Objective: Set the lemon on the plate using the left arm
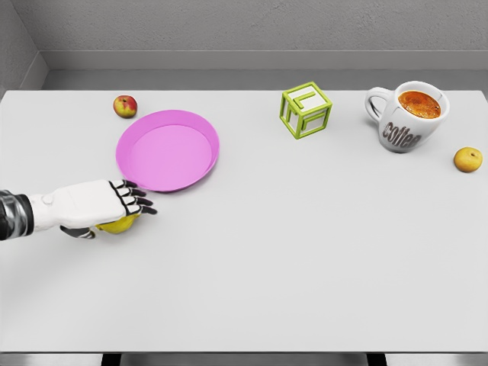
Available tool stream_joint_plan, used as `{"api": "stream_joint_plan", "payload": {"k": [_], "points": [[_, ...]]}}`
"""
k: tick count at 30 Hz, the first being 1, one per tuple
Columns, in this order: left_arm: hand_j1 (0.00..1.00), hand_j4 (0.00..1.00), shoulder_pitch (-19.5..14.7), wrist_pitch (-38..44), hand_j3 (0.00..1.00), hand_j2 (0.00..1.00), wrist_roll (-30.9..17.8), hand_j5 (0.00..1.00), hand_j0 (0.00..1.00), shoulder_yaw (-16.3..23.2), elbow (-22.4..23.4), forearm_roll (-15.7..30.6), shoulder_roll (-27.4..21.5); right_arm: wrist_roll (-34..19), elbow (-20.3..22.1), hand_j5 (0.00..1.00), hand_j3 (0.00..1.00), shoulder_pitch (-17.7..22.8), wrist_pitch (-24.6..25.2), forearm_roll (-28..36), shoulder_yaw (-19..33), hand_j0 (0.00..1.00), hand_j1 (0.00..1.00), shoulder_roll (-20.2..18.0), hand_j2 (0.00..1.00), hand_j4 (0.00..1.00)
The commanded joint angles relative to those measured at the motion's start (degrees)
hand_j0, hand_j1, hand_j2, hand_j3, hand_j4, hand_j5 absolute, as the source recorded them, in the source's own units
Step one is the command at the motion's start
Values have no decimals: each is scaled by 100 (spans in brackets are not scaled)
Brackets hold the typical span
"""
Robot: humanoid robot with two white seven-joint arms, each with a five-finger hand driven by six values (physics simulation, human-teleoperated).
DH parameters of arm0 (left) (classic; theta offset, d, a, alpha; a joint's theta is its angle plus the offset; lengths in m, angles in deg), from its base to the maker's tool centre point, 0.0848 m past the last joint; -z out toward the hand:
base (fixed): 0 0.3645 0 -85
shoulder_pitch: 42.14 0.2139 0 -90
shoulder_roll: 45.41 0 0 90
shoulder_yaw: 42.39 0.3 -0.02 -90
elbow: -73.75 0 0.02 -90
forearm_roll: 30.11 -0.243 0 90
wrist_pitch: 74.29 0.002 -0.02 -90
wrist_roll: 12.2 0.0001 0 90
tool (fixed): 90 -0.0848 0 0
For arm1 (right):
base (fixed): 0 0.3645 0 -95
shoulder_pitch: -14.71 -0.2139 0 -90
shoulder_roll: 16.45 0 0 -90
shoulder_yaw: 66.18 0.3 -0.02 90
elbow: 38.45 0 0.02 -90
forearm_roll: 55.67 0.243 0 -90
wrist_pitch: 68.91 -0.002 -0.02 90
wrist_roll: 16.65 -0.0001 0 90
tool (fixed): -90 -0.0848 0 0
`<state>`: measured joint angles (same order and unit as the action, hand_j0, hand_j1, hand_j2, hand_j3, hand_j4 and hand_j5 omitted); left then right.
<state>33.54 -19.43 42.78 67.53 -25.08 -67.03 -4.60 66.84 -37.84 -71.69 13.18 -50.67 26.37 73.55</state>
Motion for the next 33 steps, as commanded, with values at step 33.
{"api": "stream_joint_plan", "payload": {"k": [33], "points": [[87,87,-308,14,87,87,3,87,87,469,12,-624,6,-8,0,100,100,0,0,1,1,100,100,0,100,100]]}}
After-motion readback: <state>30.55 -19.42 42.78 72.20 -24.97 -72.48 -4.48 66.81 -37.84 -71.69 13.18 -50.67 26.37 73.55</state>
